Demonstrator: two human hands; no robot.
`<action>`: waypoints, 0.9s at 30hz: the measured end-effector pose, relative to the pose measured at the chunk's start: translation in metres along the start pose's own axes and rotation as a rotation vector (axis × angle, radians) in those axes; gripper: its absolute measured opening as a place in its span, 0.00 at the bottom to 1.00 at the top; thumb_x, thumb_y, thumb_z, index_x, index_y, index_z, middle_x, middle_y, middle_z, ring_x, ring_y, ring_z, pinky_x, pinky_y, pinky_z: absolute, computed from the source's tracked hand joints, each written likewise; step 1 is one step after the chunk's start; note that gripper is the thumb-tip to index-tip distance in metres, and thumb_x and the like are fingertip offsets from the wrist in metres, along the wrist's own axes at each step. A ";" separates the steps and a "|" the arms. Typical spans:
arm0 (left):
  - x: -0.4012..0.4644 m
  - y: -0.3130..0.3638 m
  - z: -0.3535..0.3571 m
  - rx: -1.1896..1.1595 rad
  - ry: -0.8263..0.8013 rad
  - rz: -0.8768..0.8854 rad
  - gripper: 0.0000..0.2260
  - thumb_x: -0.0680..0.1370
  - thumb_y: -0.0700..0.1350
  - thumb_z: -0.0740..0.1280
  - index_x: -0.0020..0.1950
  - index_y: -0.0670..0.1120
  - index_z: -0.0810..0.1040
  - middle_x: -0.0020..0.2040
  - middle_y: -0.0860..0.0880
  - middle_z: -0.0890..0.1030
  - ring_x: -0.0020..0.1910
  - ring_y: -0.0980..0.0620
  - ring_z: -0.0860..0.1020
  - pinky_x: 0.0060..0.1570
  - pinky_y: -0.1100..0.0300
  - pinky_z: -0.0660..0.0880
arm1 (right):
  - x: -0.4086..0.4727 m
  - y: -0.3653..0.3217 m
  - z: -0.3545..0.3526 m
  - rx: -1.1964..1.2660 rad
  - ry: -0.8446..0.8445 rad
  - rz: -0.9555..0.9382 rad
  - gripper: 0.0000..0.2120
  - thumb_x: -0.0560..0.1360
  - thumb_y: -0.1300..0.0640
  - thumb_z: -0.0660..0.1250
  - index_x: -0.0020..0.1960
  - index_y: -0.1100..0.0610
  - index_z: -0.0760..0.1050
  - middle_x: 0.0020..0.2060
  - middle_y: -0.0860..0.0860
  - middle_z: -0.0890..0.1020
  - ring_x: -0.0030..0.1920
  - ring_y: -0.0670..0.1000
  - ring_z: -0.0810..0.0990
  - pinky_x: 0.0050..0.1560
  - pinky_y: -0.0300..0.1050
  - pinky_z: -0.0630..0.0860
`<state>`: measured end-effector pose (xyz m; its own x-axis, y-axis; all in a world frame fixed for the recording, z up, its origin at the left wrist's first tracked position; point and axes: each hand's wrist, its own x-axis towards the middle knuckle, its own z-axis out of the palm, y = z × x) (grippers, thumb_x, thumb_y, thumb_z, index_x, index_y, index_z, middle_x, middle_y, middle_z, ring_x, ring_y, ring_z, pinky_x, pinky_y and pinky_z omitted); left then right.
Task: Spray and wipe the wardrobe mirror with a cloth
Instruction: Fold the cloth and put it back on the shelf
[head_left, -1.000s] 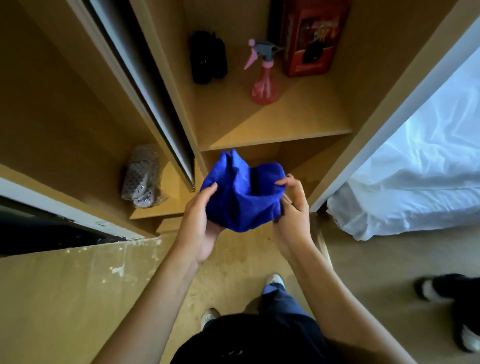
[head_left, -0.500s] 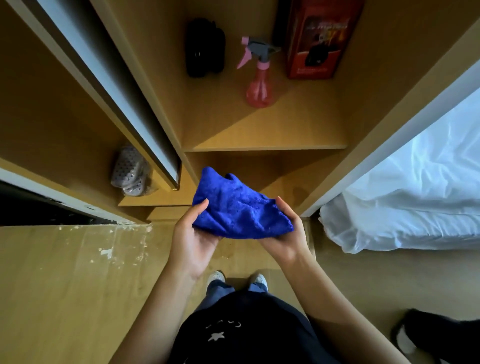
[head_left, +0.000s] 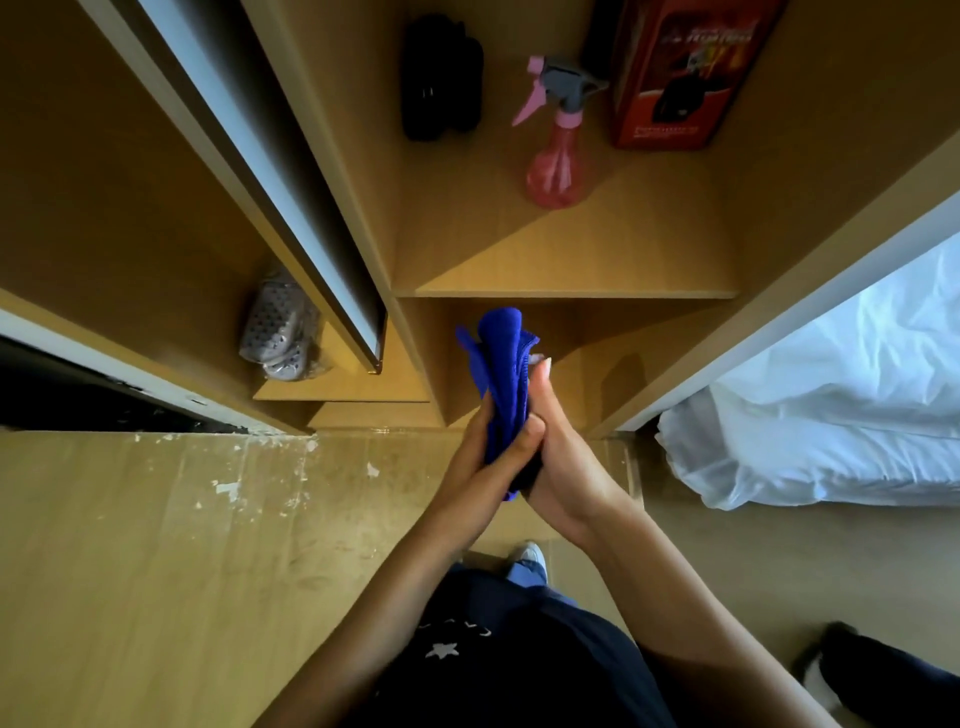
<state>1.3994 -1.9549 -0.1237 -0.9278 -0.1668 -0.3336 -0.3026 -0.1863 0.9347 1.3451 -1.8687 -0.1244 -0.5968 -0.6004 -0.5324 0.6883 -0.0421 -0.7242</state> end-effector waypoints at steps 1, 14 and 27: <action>0.001 -0.004 -0.004 -0.050 0.010 -0.010 0.20 0.76 0.59 0.60 0.69 0.65 0.65 0.61 0.68 0.76 0.61 0.71 0.72 0.55 0.71 0.73 | 0.000 0.001 0.002 -0.030 -0.038 -0.003 0.32 0.72 0.28 0.52 0.69 0.42 0.72 0.63 0.50 0.79 0.66 0.46 0.74 0.72 0.54 0.65; 0.001 -0.018 -0.045 -0.875 0.115 -0.342 0.24 0.82 0.58 0.50 0.68 0.44 0.73 0.64 0.40 0.78 0.63 0.41 0.77 0.59 0.42 0.75 | 0.013 0.019 -0.004 -1.078 0.073 -0.306 0.19 0.80 0.42 0.59 0.69 0.44 0.67 0.69 0.43 0.71 0.67 0.50 0.68 0.68 0.59 0.64; -0.025 -0.038 -0.116 -1.154 0.109 -0.328 0.21 0.85 0.55 0.50 0.75 0.49 0.63 0.75 0.44 0.65 0.75 0.38 0.61 0.70 0.36 0.59 | 0.026 0.028 -0.045 0.913 0.382 0.160 0.26 0.66 0.49 0.75 0.59 0.61 0.76 0.52 0.56 0.84 0.62 0.56 0.79 0.60 0.53 0.75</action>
<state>1.4598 -2.0555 -0.1650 -0.8030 -0.0195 -0.5956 -0.0960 -0.9822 0.1614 1.3305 -1.8491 -0.1782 -0.4520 -0.3626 -0.8150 0.7292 -0.6764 -0.1035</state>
